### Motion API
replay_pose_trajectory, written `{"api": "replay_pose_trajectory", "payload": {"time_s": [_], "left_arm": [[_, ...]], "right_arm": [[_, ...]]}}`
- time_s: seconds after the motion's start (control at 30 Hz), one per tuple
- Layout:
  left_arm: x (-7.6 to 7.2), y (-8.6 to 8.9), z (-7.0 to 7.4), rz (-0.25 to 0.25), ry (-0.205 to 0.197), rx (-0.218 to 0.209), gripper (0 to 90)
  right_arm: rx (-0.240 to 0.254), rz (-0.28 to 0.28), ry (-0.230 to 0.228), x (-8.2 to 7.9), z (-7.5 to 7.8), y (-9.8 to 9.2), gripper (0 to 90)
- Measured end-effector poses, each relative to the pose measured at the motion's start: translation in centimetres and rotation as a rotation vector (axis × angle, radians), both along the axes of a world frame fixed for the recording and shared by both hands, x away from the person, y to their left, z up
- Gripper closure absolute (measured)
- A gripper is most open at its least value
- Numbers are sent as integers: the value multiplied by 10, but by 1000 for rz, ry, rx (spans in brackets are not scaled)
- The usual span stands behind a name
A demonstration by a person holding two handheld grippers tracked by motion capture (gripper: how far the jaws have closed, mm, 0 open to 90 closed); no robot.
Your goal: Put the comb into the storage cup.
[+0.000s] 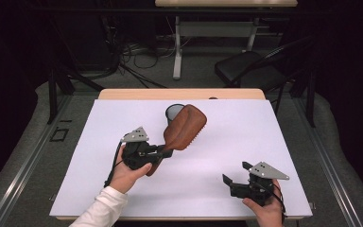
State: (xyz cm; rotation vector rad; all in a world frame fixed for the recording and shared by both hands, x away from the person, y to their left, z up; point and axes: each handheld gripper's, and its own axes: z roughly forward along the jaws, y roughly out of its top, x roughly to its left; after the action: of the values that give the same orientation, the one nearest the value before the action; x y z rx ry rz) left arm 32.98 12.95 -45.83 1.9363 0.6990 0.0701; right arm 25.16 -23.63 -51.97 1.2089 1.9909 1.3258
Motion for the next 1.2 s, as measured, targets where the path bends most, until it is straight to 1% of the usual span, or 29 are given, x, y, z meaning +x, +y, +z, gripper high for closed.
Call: {"api": "replay_pose_trajectory", "payload": {"time_s": [0.03,0.1,0.23,0.4,0.53,0.57,0.67,0.73,0.83,0.93,1.07,1.2], "left_arm": [[0,0,0,-1,-2,0,735],[0,-1,-1,0,-3,-4,735],[0,-1,-2,-3,1,-13,735],[1,0,-3,-7,11,-24,735],[2,1,-4,-7,11,-27,735],[2,1,-5,-7,13,-28,735],[2,1,-5,-6,16,-31,735],[2,1,-6,-5,16,-32,736],[2,2,-6,-3,17,-33,736],[2,3,-6,-2,19,-33,736],[2,3,-6,-2,18,-39,736],[2,4,-7,-1,21,-38,736]], "right_arm": [[4,4,7,0,2,0,119],[14,15,5,2,5,2,119],[37,41,31,7,13,4,119],[49,67,54,15,21,7,119],[63,88,74,23,28,12,123],[59,92,81,24,29,13,123],[69,109,89,29,34,18,123],[64,117,91,32,37,20,123],[52,119,99,37,42,25,123],[54,118,110,43,47,28,123],[70,121,118,50,54,32,123],[80,125,114,55,60,36,123]]}}
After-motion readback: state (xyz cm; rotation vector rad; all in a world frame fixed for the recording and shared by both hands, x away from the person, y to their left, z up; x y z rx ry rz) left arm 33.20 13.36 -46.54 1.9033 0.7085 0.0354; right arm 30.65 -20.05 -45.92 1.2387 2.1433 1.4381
